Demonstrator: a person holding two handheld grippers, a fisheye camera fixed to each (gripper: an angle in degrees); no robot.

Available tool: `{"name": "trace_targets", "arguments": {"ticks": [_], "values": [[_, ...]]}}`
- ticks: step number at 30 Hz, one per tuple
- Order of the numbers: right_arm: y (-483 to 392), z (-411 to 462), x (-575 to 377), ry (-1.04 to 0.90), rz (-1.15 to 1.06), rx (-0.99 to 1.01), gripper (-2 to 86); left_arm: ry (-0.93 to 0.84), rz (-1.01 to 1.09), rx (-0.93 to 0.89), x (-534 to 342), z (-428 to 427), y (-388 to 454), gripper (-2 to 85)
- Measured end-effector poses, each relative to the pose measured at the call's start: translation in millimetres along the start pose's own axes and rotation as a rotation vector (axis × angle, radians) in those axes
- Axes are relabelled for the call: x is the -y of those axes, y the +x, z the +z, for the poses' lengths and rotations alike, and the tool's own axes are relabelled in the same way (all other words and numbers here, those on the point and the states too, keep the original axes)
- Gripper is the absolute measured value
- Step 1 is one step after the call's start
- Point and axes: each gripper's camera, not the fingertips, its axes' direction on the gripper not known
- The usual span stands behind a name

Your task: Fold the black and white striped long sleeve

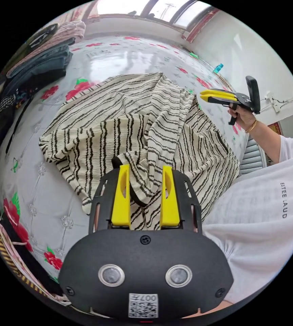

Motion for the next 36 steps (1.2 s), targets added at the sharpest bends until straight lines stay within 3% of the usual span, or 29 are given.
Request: {"name": "trace_targets", "arguments": {"ticks": [3, 10, 13, 17, 23, 28, 33, 36], "values": [[-2, 19, 21, -0.083, -0.091, -0.092, 3.8, -0.061, -0.043, 0.017, 13, 16, -12, 3.4], [-6, 58, 3, -0.282, -0.224, -0.318, 0.1, 0.160, -0.301, -0.188, -26, -50, -56, -0.1], [11, 35, -8, -0.228, -0.159, -0.258, -0.1, 0.232, -0.338, -0.239, -52, -73, -60, 0.4], [21, 3, 1, -0.153, -0.103, -0.278, -0.2, 0.219, -0.345, -0.174, -63, -72, -57, 5.0], [11, -22, 36, -0.048, -0.109, -0.095, -0.2, 0.174, -0.353, -0.124, -60, -61, -64, 8.8], [-46, -10, 60, 0.008, -0.223, 0.057, 0.0, 0.164, -0.389, -0.074, -72, -57, -77, 10.0], [-111, 22, 86, -0.037, -0.325, 0.208, 0.0, 0.191, -0.335, -0.090, -53, -50, -83, 10.6], [-140, 34, 86, -0.058, -0.365, 0.224, 0.0, 0.091, -0.299, -0.077, -34, -26, -88, 8.8]]}}
